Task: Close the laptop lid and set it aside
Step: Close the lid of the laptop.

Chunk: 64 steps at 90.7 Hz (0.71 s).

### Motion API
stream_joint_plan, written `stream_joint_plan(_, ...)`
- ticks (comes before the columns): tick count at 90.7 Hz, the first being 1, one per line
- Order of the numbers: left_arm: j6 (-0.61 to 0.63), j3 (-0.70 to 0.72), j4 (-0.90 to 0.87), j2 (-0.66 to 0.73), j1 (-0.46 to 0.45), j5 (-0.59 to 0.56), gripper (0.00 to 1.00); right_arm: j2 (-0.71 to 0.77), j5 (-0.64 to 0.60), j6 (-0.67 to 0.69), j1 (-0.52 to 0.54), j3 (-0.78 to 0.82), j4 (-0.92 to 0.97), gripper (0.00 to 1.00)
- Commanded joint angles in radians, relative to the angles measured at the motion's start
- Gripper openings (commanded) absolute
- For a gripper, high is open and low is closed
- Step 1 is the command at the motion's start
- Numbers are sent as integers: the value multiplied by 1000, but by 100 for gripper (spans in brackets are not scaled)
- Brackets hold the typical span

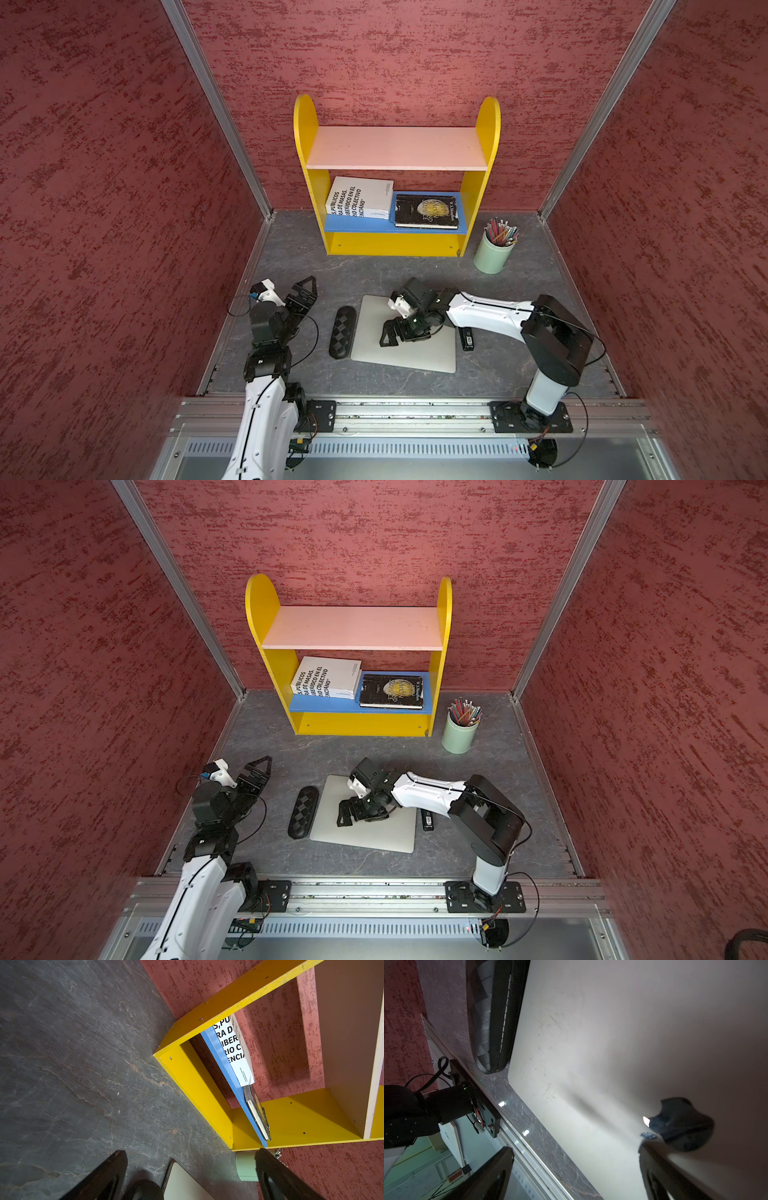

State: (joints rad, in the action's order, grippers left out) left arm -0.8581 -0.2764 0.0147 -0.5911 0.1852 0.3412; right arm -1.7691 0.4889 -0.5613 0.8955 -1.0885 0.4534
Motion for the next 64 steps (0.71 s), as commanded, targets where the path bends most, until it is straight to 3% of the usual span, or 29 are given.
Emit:
stream_joint_plan(1,22,-66,-66,-2,8,39,100,28,-36,-3,13,11,21,99)
stream_joint_plan(20,63,-149,-180,-31,-14,139,100,123,-157,-23,13,56,33,98)
stream_joint_plan(32,95,-207,-240,-56,-85,183,100,204,-276,-48,13,109,39,98)
stream_joint_plan(64,193,-346,-436,-152,-536,4,100,341,-343,-109,11,225,26,98)
